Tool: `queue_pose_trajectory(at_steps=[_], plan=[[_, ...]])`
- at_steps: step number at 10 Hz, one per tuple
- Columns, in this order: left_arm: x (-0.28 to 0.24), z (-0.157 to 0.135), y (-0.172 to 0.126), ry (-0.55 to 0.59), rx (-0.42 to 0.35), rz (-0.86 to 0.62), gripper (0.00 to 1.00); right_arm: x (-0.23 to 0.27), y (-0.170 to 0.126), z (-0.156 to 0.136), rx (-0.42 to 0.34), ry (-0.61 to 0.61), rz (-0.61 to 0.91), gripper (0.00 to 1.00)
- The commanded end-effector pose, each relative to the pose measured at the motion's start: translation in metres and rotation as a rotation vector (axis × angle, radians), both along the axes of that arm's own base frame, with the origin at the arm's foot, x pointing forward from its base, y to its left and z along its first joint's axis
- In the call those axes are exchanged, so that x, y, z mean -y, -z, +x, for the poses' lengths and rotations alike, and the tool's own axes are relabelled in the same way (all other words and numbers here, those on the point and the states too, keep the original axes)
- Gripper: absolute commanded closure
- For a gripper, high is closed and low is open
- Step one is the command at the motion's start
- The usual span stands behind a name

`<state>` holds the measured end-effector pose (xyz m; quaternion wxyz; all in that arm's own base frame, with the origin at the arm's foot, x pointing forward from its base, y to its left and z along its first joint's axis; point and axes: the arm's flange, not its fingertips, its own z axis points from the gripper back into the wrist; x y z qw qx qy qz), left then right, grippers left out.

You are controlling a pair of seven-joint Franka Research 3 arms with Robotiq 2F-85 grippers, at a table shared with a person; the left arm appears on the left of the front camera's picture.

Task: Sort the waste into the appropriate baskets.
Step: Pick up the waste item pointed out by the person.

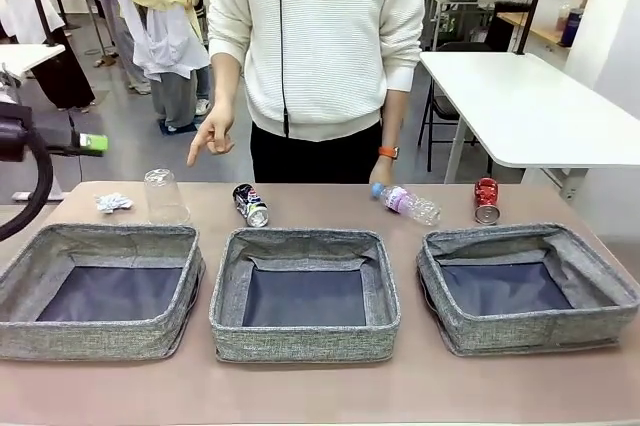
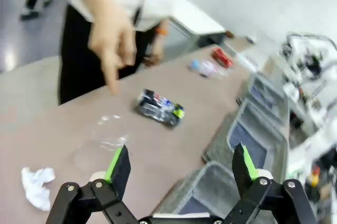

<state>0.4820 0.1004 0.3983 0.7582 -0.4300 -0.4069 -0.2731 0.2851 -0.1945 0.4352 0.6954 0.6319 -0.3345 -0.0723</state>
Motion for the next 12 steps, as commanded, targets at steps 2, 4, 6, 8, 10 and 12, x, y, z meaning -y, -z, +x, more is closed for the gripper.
queue_pose_trajectory(at_steps=[2,4,6,8,10,12], plan=[[-0.006,-0.008,0.024,0.291,0.323,0.103,0.0,0.0,-0.001,0.002,0.036,0.008,0.003,0.0],[0.003,-0.004,0.035,0.137,0.427,0.221,0.0,0.0,-0.001,0.002,0.036,0.008,0.003,0.0],[0.001,-0.008,0.027,0.278,0.285,0.157,0.0,0.0,-0.001,0.002,0.036,0.008,0.003,0.0],[-0.001,-0.006,0.031,0.254,0.339,0.192,0.0,0.0,-0.001,0.002,0.036,0.008,0.003,0.0],[-0.017,0.048,0.045,0.128,0.469,0.388,0.0,0.0,-0.001,0.002,0.036,0.008,0.003,0.0],[-0.009,0.079,0.057,0.15,0.459,0.389,0.0,0.0,-0.001,0.002,0.036,0.008,0.003,0.0]])
